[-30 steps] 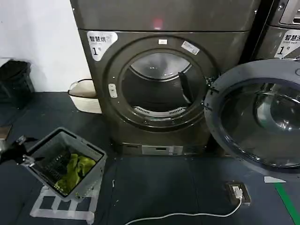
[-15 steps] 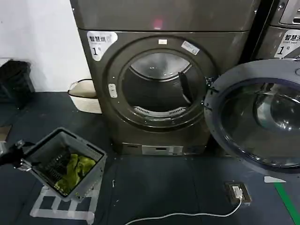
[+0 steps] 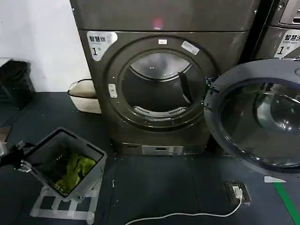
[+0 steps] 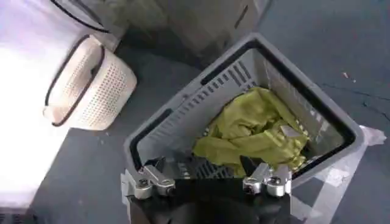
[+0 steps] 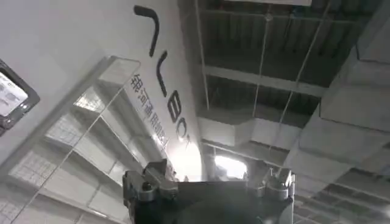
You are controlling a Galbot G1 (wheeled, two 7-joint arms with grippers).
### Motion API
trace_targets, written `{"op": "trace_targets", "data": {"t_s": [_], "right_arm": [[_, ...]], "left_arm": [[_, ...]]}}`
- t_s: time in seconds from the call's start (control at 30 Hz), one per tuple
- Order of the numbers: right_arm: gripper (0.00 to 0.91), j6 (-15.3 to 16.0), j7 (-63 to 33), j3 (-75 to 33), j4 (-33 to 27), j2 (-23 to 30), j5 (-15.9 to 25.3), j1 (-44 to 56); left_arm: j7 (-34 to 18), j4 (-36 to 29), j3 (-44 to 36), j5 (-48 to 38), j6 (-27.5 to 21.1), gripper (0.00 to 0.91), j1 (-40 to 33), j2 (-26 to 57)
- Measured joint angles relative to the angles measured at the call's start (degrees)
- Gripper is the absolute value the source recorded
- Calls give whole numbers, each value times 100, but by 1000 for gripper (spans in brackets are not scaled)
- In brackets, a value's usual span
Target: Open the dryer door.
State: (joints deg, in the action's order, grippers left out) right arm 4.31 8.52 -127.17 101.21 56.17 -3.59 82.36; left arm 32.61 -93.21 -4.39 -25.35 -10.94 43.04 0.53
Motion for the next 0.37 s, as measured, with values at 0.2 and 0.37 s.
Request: {"op": "trace_targets", "data": {"t_s": [0.2, 0.37], "right_arm": [[907, -4, 1, -73, 3, 2, -5, 67], [907, -20, 1, -139, -11, 24, -6, 125]], "left_arm": [[26, -4, 2, 27, 18, 907, -2, -26], [56, -14, -5, 58, 26, 907, 5, -24]]}}
